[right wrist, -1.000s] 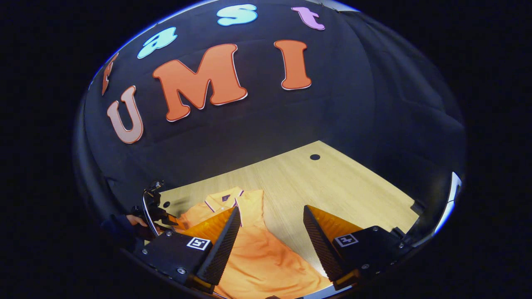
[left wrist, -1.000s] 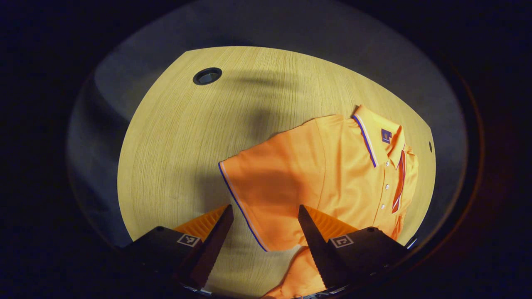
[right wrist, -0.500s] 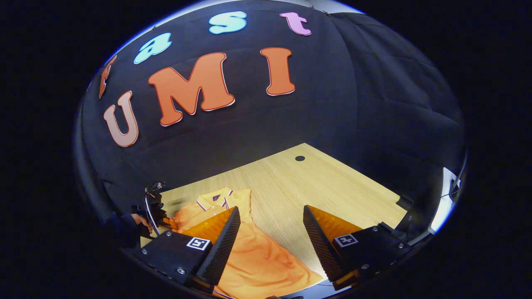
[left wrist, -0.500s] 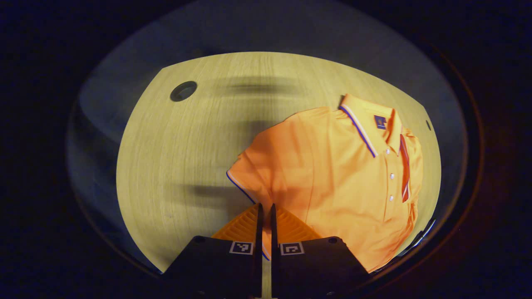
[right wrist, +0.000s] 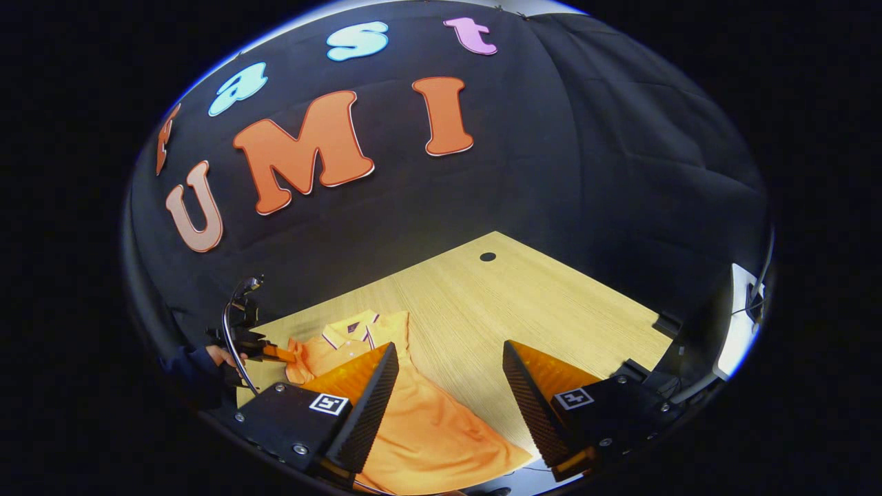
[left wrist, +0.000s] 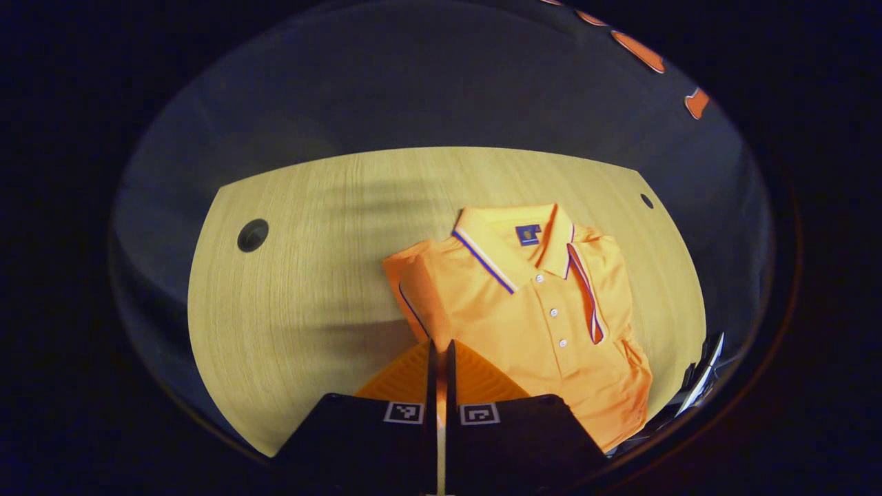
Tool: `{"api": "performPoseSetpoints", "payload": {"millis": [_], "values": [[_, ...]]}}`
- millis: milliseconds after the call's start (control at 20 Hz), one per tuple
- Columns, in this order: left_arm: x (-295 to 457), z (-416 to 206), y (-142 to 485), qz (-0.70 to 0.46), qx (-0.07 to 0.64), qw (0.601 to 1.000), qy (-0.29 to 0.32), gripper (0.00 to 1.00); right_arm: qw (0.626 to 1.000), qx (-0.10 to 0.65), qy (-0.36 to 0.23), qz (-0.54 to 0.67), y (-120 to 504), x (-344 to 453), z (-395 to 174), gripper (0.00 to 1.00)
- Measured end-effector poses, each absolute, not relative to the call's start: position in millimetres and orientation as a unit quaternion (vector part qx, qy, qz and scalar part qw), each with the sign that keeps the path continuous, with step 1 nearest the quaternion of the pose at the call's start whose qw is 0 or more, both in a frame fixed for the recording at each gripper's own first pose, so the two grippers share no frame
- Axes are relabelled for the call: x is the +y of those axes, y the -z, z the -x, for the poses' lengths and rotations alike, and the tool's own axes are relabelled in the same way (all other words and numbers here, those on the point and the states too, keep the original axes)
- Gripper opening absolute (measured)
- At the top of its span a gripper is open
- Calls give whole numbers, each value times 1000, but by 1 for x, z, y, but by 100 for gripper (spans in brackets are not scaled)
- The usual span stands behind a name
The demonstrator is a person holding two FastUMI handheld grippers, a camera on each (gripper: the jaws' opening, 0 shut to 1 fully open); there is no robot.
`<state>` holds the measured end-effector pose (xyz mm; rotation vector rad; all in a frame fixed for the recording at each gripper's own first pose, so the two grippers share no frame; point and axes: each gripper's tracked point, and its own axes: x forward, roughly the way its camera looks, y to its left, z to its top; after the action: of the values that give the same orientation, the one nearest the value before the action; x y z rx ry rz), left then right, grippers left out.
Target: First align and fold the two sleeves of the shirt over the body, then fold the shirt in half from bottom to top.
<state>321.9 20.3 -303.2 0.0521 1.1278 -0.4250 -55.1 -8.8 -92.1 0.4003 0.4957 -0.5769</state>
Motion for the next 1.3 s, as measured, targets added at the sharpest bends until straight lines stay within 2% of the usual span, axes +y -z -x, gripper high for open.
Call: {"api": "performPoseSetpoints", "payload": {"millis": [100,200,250,300,400,700,950,1300], "values": [[-7,-315,299,-25,529,816,233,7,908,243,280,-194,95,-11,56,93],[-47,-301,291,10,523,800,294,14,906,247,283,-194,99,-14,59,93],[-61,-292,284,24,521,792,319,25,905,249,284,-196,100,-15,61,93],[-68,-292,279,26,513,791,333,49,905,249,285,-196,101,-16,62,93],[-63,-292,277,1,497,808,316,98,905,248,285,-196,100,-19,63,93],[-33,-268,233,-13,443,857,263,99,923,243,239,-178,96,-23,63,93],[-3,-213,176,-7,374,903,210,98,945,234,176,-143,90,-22,68,93],[27,-119,99,9,240,959,150,98,970,200,104,-91,84,-9,81,94]]}}
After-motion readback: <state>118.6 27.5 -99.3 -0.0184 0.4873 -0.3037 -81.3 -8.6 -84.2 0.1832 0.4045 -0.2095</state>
